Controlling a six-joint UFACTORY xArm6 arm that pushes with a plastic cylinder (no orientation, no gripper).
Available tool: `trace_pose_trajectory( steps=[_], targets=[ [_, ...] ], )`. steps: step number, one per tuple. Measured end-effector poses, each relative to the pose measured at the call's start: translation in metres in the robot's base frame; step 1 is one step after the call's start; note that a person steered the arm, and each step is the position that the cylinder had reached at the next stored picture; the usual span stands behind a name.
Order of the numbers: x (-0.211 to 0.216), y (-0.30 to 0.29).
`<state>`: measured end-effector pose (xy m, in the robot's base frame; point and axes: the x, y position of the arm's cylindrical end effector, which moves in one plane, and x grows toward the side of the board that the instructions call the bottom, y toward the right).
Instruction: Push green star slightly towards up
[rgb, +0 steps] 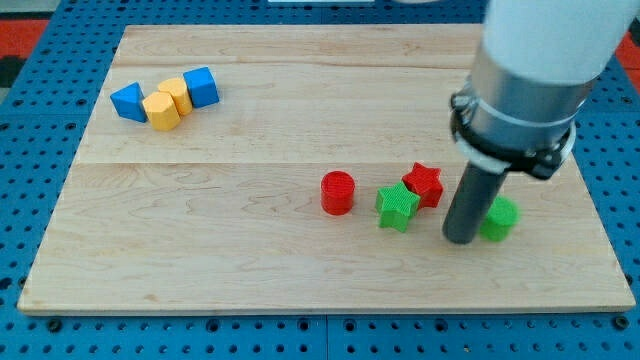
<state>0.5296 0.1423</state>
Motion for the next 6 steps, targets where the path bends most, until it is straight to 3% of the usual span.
trace_pose_trajectory(
  steps=[2, 4, 5, 6],
  targets=[
    [-0.014, -0.013],
    [0.025, -0.037],
    [0.029, -0.088],
    [-0.015, -0.083]
  ],
)
